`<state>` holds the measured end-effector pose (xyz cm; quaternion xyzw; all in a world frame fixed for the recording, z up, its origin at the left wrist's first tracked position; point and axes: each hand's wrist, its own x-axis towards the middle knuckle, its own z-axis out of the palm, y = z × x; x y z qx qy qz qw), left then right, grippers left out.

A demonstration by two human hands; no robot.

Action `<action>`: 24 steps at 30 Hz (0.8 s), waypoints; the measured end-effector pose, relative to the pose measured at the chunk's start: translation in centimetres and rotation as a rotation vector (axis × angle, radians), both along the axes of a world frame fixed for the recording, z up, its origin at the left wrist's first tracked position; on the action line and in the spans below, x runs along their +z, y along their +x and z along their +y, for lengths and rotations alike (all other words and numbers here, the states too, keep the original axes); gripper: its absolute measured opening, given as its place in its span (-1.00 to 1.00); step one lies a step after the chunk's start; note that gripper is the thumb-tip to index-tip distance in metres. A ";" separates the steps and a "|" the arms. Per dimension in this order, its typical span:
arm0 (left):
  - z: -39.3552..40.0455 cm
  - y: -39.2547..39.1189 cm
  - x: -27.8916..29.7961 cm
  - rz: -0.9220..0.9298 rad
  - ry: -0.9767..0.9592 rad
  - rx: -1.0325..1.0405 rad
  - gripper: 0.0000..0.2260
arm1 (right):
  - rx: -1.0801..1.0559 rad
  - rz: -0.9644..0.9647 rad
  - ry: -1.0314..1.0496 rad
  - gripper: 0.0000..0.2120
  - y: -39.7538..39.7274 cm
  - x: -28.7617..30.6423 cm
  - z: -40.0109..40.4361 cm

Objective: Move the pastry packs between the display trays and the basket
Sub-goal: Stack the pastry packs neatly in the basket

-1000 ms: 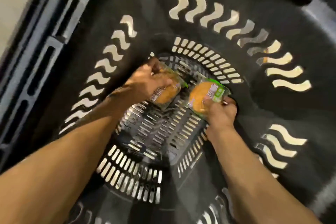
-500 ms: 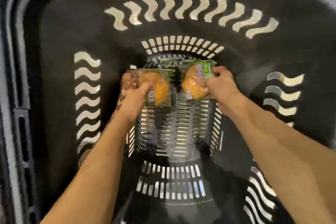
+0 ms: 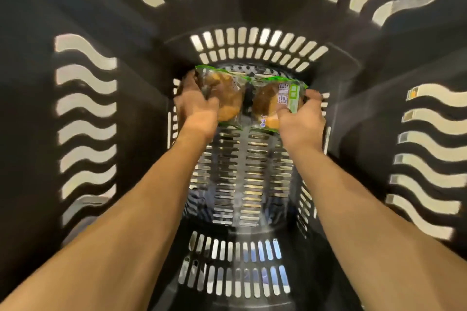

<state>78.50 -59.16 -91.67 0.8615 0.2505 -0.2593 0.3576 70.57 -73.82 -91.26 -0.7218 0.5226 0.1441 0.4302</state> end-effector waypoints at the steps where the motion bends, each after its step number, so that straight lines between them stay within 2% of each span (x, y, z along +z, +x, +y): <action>1: 0.1 -0.9 0.3 -0.016 0.029 -0.066 -0.45 | 0.077 0.021 -0.074 -0.36 -0.1 0.3 0.3; 5: 1.0 -5.3 1.0 -0.174 0.154 -0.522 -0.33 | 0.345 0.053 -0.268 -0.22 -1.4 1.2 2.2; 7: 1.9 -6.1 -0.2 -0.140 0.194 -0.660 -0.34 | 0.459 0.091 -0.299 -0.19 -1.9 1.0 2.4; 12: 3.3 -5.5 -2.6 -0.148 0.157 -0.700 -0.38 | 0.597 0.187 -0.368 -0.18 -1.3 -0.2 2.3; 15: 2.8 -5.5 -1.2 -0.124 0.230 -0.748 -0.40 | 0.599 0.209 -0.389 -0.22 -1.2 -0.2 2.4; 17: 2.1 -5.6 1.2 -0.131 0.257 -0.778 -0.37 | 0.614 0.195 -0.403 -0.25 -1.2 0.9 2.4; 20: 1.6 -6.6 6.8 -0.228 0.246 -0.816 -0.37 | 0.631 0.131 -0.394 -0.33 -2.1 6.0 2.3; 24: 3.0 -7.4 19.3 -0.264 0.193 -0.906 -0.44 | 0.720 0.107 -0.354 -0.34 -4.3 18.8 1.9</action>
